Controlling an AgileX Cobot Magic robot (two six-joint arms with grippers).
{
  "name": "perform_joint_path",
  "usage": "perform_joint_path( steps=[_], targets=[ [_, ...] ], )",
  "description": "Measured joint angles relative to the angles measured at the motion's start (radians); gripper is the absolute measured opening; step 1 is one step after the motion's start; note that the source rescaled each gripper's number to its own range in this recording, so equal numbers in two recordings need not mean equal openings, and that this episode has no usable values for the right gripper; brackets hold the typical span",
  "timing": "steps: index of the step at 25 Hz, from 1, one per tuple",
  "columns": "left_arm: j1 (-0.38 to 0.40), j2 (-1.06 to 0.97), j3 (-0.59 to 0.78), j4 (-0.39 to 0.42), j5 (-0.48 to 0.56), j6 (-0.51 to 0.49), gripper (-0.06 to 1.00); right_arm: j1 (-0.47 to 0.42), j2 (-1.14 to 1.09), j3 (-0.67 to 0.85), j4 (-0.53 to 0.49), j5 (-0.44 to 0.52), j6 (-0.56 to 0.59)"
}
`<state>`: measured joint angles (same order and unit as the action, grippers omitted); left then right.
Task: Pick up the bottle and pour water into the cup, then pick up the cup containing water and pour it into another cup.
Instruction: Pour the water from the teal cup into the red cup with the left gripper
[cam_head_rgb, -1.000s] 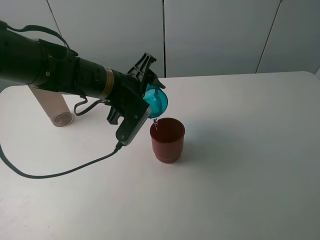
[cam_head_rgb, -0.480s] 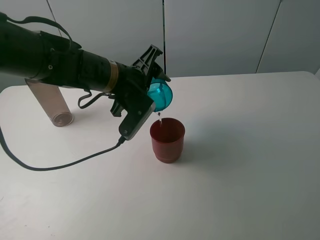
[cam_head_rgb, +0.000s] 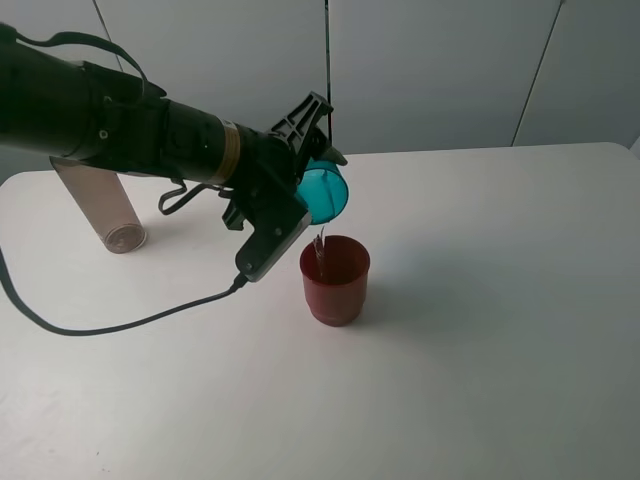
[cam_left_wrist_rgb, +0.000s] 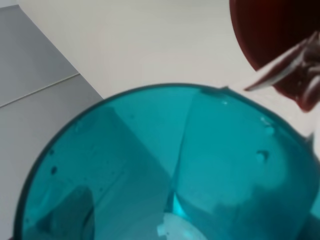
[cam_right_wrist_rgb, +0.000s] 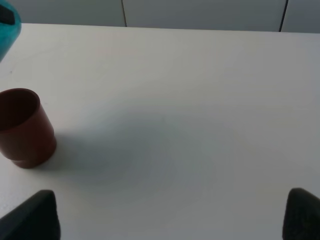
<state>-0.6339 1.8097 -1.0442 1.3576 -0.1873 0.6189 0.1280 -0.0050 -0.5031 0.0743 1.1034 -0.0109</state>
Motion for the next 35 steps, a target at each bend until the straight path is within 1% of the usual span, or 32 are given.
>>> perform_joint_path(
  steps=[6, 14, 19, 25, 35],
  targets=[
    [-0.009, 0.0, -0.001, 0.0, -0.014, 0.061, 0.32, 0.0, 0.0, 0.0, 0.0, 0.0, 0.0],
    [-0.019, 0.0, -0.005, 0.0, -0.02, 0.114, 0.32, 0.0, 0.0, 0.0, 0.0, 0.0, 0.0],
    [-0.019, 0.0, -0.005, 0.034, -0.02, 0.124, 0.32, 0.0, 0.0, 0.0, 0.0, 0.0, 0.0],
    [-0.026, 0.0, -0.005, 0.04, -0.018, 0.19, 0.32, 0.0, 0.0, 0.0, 0.0, 0.0, 0.0],
    [-0.036, 0.0, -0.005, 0.042, -0.02, 0.222, 0.32, 0.0, 0.0, 0.0, 0.0, 0.0, 0.0]
  ],
)
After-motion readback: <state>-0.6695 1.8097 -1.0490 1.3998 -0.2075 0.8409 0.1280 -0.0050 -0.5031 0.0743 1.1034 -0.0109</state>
